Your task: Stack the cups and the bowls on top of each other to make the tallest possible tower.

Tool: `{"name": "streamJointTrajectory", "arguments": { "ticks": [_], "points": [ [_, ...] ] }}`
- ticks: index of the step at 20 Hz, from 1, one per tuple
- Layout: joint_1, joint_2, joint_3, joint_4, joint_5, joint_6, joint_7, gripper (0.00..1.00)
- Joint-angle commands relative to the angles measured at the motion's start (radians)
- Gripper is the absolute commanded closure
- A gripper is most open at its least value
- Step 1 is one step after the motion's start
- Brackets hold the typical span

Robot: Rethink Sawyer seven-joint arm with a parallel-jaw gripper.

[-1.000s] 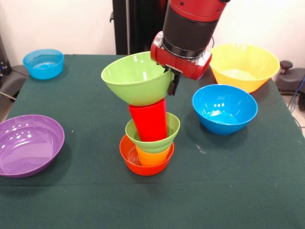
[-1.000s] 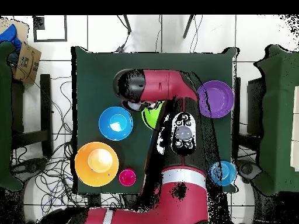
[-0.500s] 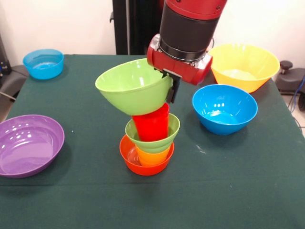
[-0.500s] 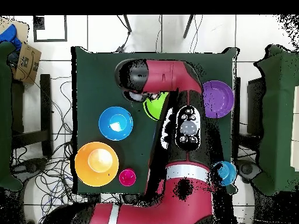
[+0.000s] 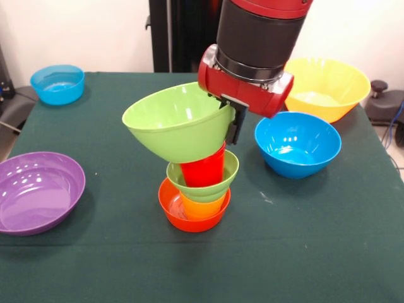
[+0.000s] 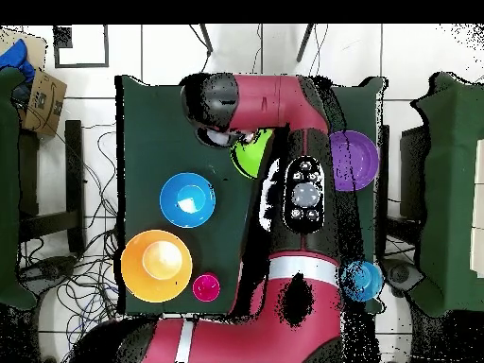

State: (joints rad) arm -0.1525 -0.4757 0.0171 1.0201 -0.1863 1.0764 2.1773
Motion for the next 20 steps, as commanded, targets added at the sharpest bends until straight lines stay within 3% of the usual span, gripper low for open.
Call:
{"name": "streamJointTrajectory", "arguments": {
  "ticks": [1, 6, 11, 20],
  "points": [
    [0.03, 0.062, 0.103, -0.106, -0.03, 0.175, -0.154, 1.0],
    [0.038, 0.057, 0.098, -0.096, -0.034, 0.189, -0.161, 1.0],
    [0.048, 0.066, 0.081, -0.125, -0.045, 0.265, -0.162, 1.0],
    [0.055, 0.018, 0.06, -0.014, -0.033, 0.196, -0.116, 1.0]
  ]
}}
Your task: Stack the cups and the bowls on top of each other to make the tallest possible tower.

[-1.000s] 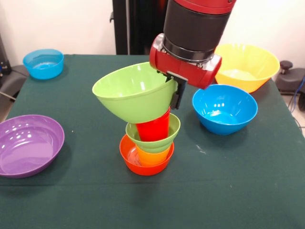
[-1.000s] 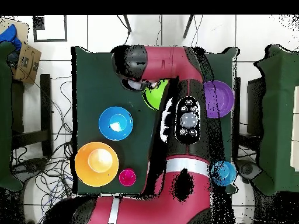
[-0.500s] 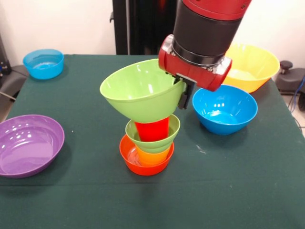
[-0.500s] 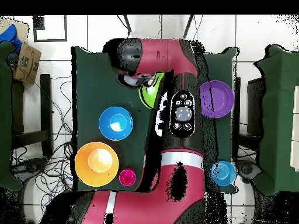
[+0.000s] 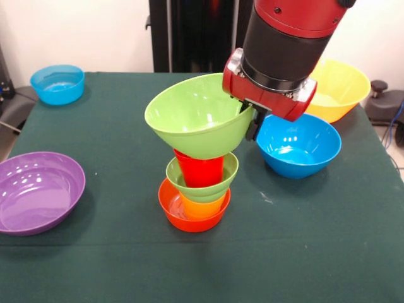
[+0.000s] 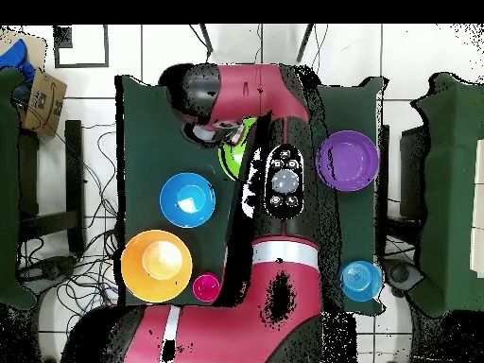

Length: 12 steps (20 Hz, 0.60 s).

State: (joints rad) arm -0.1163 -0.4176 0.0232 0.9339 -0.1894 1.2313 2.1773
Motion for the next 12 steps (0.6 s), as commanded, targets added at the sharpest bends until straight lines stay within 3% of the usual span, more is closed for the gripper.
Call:
{"name": "streamJointTrajectory", "arguments": {
  "ticks": [1, 12],
  "points": [
    [0.015, -0.045, 0.051, 0.081, -0.032, 0.036, -0.12, 1.0],
    [0.009, -0.102, 0.04, 0.197, -0.044, -0.03, -0.127, 1.0]
  ]
}}
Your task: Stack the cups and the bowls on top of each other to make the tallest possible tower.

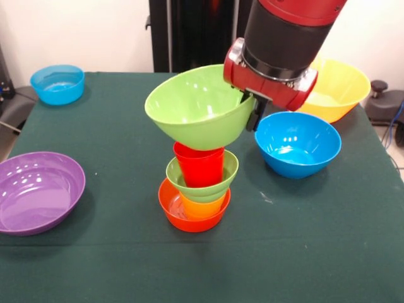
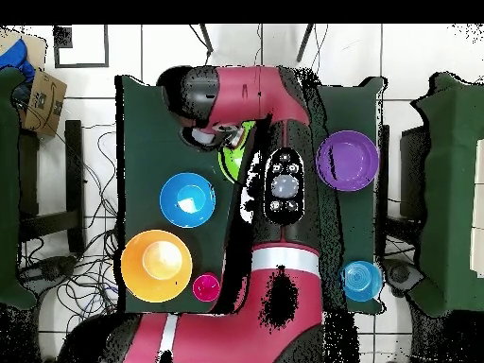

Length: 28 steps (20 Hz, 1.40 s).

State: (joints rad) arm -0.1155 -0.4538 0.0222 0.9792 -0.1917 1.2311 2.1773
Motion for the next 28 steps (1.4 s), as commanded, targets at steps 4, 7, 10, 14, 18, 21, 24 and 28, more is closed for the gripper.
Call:
{"name": "streamJointTrajectory", "arguments": {
  "ticks": [4, 7, 10, 14, 18, 21, 24, 28],
  "points": [
    [0.0, -0.093, 0.043, 0.207, -0.045, -0.064, -0.123, 1.0],
    [-0.009, -0.119, 0.046, 0.258, -0.044, -0.095, -0.124, 1.0],
    [-0.015, -0.134, 0.048, 0.287, -0.048, -0.114, -0.124, 1.0],
    [-0.019, -0.137, 0.05, 0.317, -0.059, -0.157, -0.111, 1.0],
    [-0.016, -0.144, 0.045, 0.339, -0.065, -0.18, -0.102, 1.0],
    [-0.016, -0.134, 0.044, 0.339, -0.069, -0.198, -0.091, 1.0],
    [-0.016, -0.133, 0.043, 0.344, -0.07, -0.209, -0.087, 1.0],
    [-0.019, -0.12, 0.043, 0.34, -0.071, -0.234, -0.081, 1.0]
  ]
}}
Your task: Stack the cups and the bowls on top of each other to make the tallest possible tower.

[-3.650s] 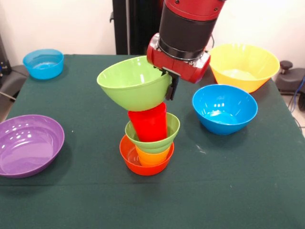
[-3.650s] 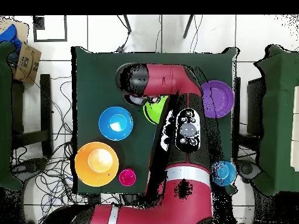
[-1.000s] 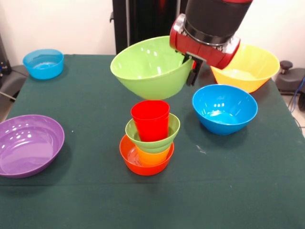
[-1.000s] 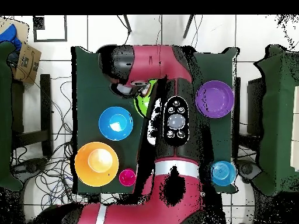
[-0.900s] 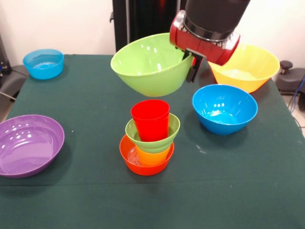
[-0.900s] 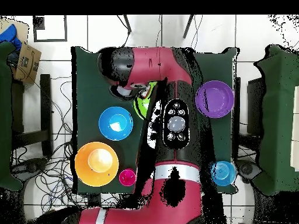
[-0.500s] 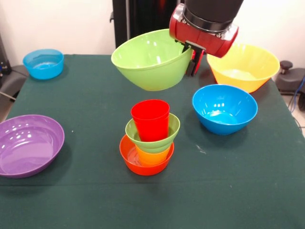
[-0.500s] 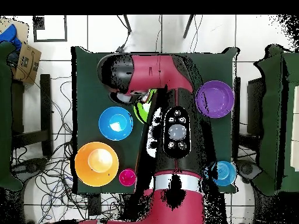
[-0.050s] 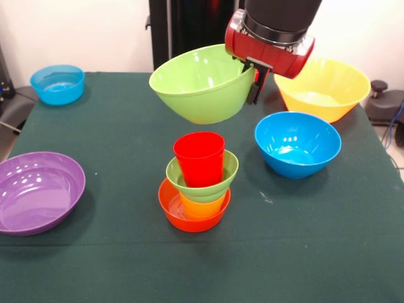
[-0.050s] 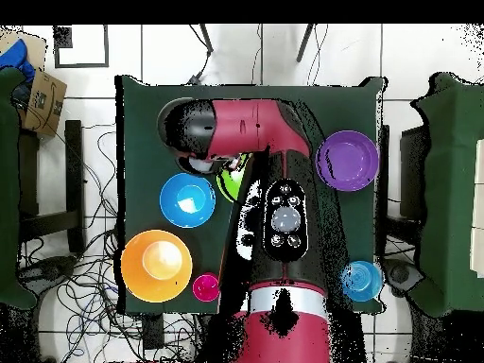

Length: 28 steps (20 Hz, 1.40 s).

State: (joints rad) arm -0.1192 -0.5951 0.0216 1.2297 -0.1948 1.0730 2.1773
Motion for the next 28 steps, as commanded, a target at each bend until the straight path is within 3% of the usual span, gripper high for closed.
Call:
{"name": "streamJointTrajectory", "arguments": {
  "ticks": [1, 19, 28],
  "points": [
    [-0.016, 0.026, 0.044, 0.087, -0.068, -0.083, -0.078, 1.0],
    [-0.007, 0.063, 0.025, 0.021, -0.078, -0.097, -0.059, 1.0],
    [0.013, 0.069, -0.012, 0.016, -0.118, -0.093, -0.06, 1.0]
  ]
}}
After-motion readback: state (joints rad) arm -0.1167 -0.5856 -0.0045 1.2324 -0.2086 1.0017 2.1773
